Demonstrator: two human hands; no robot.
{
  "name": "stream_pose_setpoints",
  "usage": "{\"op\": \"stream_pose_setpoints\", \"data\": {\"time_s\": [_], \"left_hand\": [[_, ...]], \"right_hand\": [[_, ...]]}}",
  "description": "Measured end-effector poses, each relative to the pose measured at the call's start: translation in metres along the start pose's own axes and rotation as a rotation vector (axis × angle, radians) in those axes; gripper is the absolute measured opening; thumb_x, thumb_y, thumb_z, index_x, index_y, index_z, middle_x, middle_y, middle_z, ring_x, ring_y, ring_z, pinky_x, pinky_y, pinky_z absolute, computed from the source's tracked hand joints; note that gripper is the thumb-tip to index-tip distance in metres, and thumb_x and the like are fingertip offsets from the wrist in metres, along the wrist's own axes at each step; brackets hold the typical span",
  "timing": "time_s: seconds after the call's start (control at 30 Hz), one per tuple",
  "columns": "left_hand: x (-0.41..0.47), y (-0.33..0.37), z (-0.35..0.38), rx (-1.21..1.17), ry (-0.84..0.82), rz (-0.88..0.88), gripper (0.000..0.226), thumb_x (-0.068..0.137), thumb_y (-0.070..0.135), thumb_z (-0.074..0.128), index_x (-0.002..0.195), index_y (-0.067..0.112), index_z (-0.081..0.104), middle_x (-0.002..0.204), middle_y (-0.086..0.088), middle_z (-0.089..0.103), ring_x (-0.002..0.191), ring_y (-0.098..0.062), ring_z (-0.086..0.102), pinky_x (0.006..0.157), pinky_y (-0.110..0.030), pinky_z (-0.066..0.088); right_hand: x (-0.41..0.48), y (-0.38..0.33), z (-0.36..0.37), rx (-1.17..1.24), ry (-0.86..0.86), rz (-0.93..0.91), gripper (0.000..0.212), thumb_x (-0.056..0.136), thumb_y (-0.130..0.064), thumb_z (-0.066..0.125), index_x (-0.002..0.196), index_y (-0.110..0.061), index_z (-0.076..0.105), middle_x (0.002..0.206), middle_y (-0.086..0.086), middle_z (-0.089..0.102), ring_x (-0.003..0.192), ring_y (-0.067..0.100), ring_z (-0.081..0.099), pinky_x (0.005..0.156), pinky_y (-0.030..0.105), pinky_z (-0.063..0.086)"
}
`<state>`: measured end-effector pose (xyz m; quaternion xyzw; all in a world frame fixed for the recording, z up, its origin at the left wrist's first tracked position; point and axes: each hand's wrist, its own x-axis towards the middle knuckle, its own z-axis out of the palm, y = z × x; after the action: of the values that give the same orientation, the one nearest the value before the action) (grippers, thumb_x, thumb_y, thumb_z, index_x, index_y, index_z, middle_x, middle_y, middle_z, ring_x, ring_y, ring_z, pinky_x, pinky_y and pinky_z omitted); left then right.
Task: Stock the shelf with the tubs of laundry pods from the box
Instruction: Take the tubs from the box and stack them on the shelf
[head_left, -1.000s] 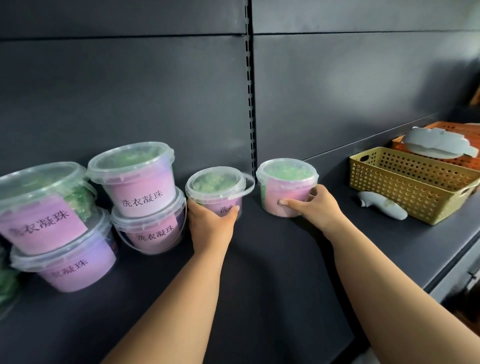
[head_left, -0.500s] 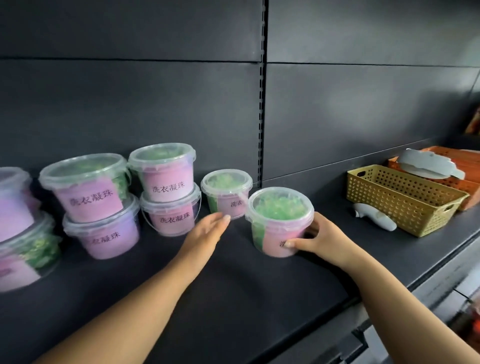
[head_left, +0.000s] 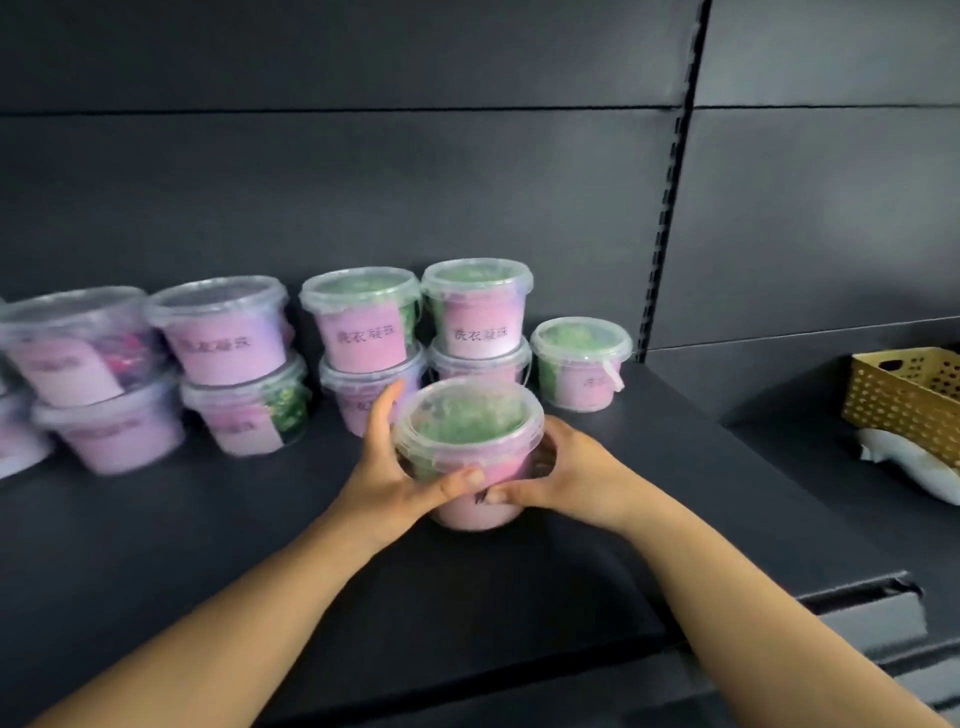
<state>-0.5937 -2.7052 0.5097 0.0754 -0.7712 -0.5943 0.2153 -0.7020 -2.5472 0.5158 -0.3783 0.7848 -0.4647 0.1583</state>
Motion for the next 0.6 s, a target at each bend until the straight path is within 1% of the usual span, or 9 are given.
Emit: {"op": "stream_pose_setpoints", "data": {"time_s": [0.07, 0.13, 0.2, 0.23, 0.3, 0.33, 0.4, 0.5, 0.6], "left_hand": [[-0.014, 0.003, -0.024, -0.011, 0.080, -0.020, 0.147, 0.016, 0.071, 0.079, 0.141, 0.038, 0.009, 0.124, 0.026, 0.039, 0.121, 0.003, 0.042, 0.104, -0.030, 0.037], [-0.030, 0.007, -0.050, -0.043, 0.162, -0.030, 0.151, 0.014, 0.070, 0.080, 0.142, 0.036, 0.006, 0.130, 0.021, 0.038, 0.127, -0.004, 0.037, 0.106, -0.032, 0.034], [-0.043, 0.009, -0.073, -0.072, 0.243, -0.049, 0.145, 0.013, 0.066, 0.081, 0.138, 0.039, 0.011, 0.135, 0.013, 0.037, 0.129, -0.008, 0.037, 0.105, -0.032, 0.035], [-0.049, 0.010, -0.086, -0.083, 0.292, -0.057, 0.133, 0.016, 0.061, 0.083, 0.131, 0.042, 0.019, 0.135, 0.011, 0.038, 0.129, -0.011, 0.039, 0.106, -0.034, 0.036], [-0.065, 0.012, -0.113, -0.135, 0.372, -0.056, 0.106, 0.022, 0.053, 0.085, 0.114, 0.046, 0.034, 0.126, 0.013, 0.047, 0.125, -0.014, 0.046, 0.103, -0.038, 0.040], [-0.072, 0.012, -0.125, -0.174, 0.398, -0.049, 0.104, 0.018, 0.055, 0.087, 0.109, 0.045, 0.039, 0.122, 0.014, 0.050, 0.120, -0.013, 0.049, 0.101, -0.038, 0.042], [-0.092, 0.010, -0.148, -0.214, 0.465, -0.041, 0.105, 0.013, 0.057, 0.087, 0.107, 0.040, 0.044, 0.118, 0.011, 0.054, 0.114, -0.011, 0.054, 0.100, -0.040, 0.044], [-0.105, 0.007, -0.167, -0.178, 0.436, -0.062, 0.100, 0.018, 0.050, 0.088, 0.106, 0.044, 0.042, 0.122, 0.009, 0.052, 0.115, -0.012, 0.053, 0.102, -0.044, 0.043], [-0.091, -0.003, -0.161, -0.165, 0.275, -0.076, 0.088, 0.028, 0.050, 0.084, 0.104, 0.047, 0.039, 0.125, 0.009, 0.049, 0.115, -0.012, 0.052, 0.099, -0.040, 0.045]], "right_hand": [[0.009, -0.019, 0.018, 0.025, -0.056, -0.074, 0.091, 0.049, -0.046, 0.084, 0.129, -0.023, 0.046, 0.119, -0.013, 0.059, 0.110, 0.003, 0.056, 0.096, 0.023, 0.047], [0.017, -0.043, 0.040, 0.060, -0.114, -0.131, 0.074, 0.057, -0.039, 0.085, 0.121, -0.023, 0.050, 0.113, -0.015, 0.060, 0.105, 0.000, 0.056, 0.089, 0.013, 0.047], [0.022, -0.064, 0.064, 0.080, -0.113, -0.171, 0.078, 0.050, -0.056, 0.081, 0.116, -0.023, 0.054, 0.111, -0.013, 0.062, 0.103, 0.003, 0.058, 0.089, 0.019, 0.049], [0.023, -0.074, 0.077, 0.085, -0.119, -0.177, 0.080, 0.049, -0.059, 0.079, 0.116, -0.024, 0.055, 0.111, -0.012, 0.063, 0.103, 0.005, 0.059, 0.090, 0.021, 0.049], [0.022, -0.092, 0.102, 0.160, -0.165, -0.213, 0.054, 0.064, -0.041, 0.079, 0.111, -0.025, 0.058, 0.107, -0.011, 0.064, 0.096, 0.000, 0.059, 0.084, 0.013, 0.048], [0.022, -0.097, 0.111, 0.201, -0.197, -0.228, 0.040, 0.072, -0.028, 0.076, 0.108, -0.026, 0.058, 0.105, -0.009, 0.065, 0.089, -0.003, 0.058, 0.081, 0.009, 0.048], [0.020, -0.106, 0.131, 0.235, -0.249, -0.253, 0.034, 0.078, -0.017, 0.071, 0.106, -0.031, 0.056, 0.107, -0.004, 0.064, 0.088, 0.000, 0.058, 0.082, 0.010, 0.048], [0.010, -0.111, 0.147, 0.195, -0.168, -0.210, 0.038, 0.077, -0.020, 0.072, 0.109, -0.031, 0.055, 0.103, -0.011, 0.059, 0.092, 0.002, 0.056, 0.085, 0.011, 0.046], [-0.010, -0.098, 0.142, 0.125, 0.074, -0.133, 0.026, 0.076, -0.024, 0.072, 0.100, -0.027, 0.063, 0.095, -0.012, 0.064, 0.087, 0.003, 0.059, 0.081, 0.008, 0.046]]}}
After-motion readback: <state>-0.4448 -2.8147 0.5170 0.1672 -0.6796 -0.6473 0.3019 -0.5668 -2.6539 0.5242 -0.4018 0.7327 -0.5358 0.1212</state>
